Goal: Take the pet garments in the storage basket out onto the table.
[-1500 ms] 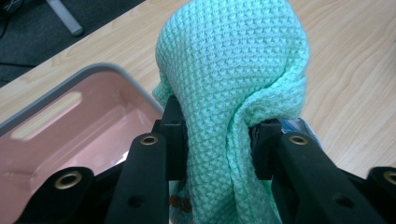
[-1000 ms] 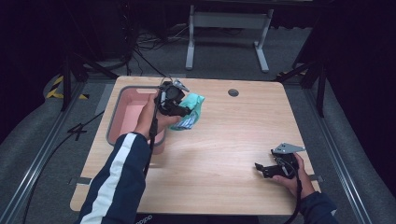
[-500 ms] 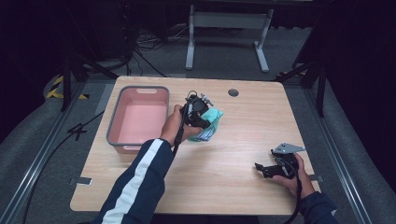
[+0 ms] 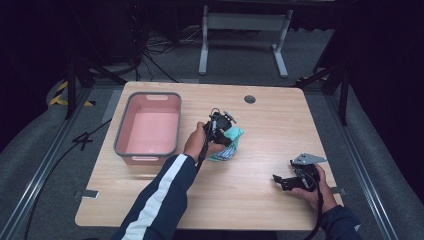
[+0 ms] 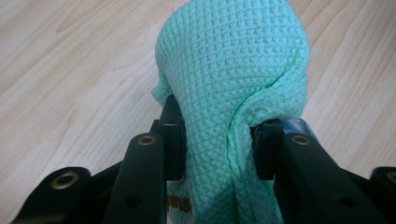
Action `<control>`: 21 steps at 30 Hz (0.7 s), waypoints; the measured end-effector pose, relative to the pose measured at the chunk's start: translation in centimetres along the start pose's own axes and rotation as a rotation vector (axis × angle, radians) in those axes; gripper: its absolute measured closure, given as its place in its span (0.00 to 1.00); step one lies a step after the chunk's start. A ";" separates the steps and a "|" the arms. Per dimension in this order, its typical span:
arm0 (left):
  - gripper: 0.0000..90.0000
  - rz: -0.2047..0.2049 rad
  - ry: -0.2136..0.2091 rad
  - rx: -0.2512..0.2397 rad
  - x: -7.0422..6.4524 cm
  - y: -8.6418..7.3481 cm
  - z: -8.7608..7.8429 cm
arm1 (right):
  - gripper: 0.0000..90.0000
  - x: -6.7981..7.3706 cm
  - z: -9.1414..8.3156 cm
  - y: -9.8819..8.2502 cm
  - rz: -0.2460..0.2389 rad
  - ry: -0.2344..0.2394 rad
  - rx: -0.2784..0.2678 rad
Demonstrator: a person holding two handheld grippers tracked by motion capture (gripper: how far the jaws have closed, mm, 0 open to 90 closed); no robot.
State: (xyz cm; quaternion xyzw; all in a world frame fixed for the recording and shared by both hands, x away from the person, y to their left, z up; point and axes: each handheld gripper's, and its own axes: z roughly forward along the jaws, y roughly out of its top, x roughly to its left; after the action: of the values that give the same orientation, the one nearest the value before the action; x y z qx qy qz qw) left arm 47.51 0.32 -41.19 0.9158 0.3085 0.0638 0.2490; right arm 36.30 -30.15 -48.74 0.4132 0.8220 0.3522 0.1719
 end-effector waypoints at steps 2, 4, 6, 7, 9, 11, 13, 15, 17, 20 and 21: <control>0.72 0.017 0.002 0.002 0.0 0.0 0.4 | 0.07 0.0 0.0 0.0 -0.001 0.000 0.000; 0.72 0.019 0.006 0.012 0.0 0.0 0.8 | 0.07 0.0 0.0 0.0 -0.002 0.000 -0.001; 0.72 0.011 0.008 0.019 -0.1 0.0 1.2 | 0.07 0.0 0.0 0.0 -0.004 0.000 0.000; 0.71 0.008 0.008 0.021 -0.1 0.0 1.3 | 0.07 0.0 0.0 0.0 -0.002 0.000 -0.001; 0.71 0.008 0.006 0.023 -0.2 -0.1 1.6 | 0.07 0.0 0.0 0.0 -0.002 0.000 -0.001; 0.71 0.018 0.016 0.040 -0.4 -0.1 1.9 | 0.07 0.0 0.0 0.0 -0.002 0.001 -0.001; 0.70 0.018 0.021 0.039 -0.5 -0.2 2.4 | 0.07 0.0 0.0 0.0 -0.002 0.000 -0.001; 0.70 0.021 0.016 0.052 -0.6 -0.2 2.8 | 0.07 0.0 0.0 0.0 -0.003 0.001 -0.001; 0.70 0.017 0.017 0.056 -0.7 -0.4 3.4 | 0.07 0.0 0.0 0.0 -0.006 0.000 0.000; 0.69 0.008 0.009 0.060 -0.7 -0.6 3.8 | 0.07 0.0 0.0 0.0 -0.004 0.001 0.000; 0.69 0.002 0.001 0.054 -0.6 -0.7 4.0 | 0.07 0.0 0.0 0.0 -0.003 0.001 -0.001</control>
State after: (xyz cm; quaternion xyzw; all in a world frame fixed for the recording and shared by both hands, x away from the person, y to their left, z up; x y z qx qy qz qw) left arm 47.73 -1.22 -44.94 0.9225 0.3092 0.0564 0.2240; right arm 36.32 -30.17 -48.75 0.4119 0.8225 0.3524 0.1721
